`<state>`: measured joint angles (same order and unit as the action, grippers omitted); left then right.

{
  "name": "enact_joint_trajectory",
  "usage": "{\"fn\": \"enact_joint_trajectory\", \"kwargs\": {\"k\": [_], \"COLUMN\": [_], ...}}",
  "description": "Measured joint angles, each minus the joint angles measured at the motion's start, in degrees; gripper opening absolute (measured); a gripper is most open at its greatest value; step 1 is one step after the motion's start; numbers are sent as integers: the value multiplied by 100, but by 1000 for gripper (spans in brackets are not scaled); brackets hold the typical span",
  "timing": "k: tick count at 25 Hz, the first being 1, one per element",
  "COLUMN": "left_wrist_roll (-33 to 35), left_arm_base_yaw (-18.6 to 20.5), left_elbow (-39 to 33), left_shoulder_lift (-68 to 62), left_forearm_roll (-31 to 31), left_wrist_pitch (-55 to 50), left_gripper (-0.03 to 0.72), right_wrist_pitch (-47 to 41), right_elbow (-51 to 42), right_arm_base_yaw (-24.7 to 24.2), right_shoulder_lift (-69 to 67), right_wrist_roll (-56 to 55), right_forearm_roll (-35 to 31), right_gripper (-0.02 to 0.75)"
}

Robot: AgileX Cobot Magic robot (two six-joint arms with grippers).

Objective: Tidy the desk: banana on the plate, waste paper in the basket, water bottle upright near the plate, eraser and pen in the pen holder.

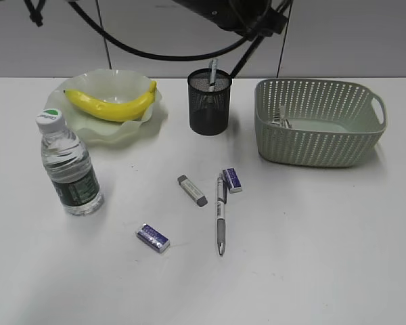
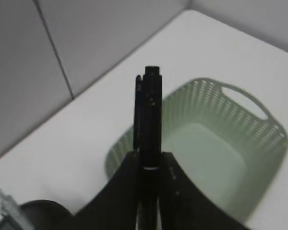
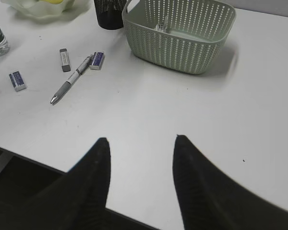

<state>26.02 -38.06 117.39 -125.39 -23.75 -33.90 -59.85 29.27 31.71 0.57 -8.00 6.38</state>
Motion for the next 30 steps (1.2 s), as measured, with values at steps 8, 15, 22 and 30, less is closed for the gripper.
{"fn": "enact_joint_trajectory", "kwargs": {"k": [8, 15, 22, 30], "left_wrist_roll": [0, 0, -5, -5], "left_arm_base_yaw": [590, 715, 685, 685], "left_elbow": [-796, -1358, -1358, -1360], "left_shoulder_lift": [0, -29, -367, -674], "left_forearm_roll": [-873, -1172, -1681, -1869], "left_wrist_pitch": [1647, 2918, 3310, 3676], "left_gripper": [73, 73, 73, 73], "right_wrist_pitch": [0, 0, 0, 0], "right_elbow": [0, 0, 0, 0], "right_arm_base_yaw": [0, 0, 0, 0], "right_shoulder_lift": [0, 0, 0, 0], "right_wrist_roll": [0, 0, 0, 0], "right_forearm_roll": [0, 0, 0, 0], "right_gripper": [350, 350, 350, 350]}}
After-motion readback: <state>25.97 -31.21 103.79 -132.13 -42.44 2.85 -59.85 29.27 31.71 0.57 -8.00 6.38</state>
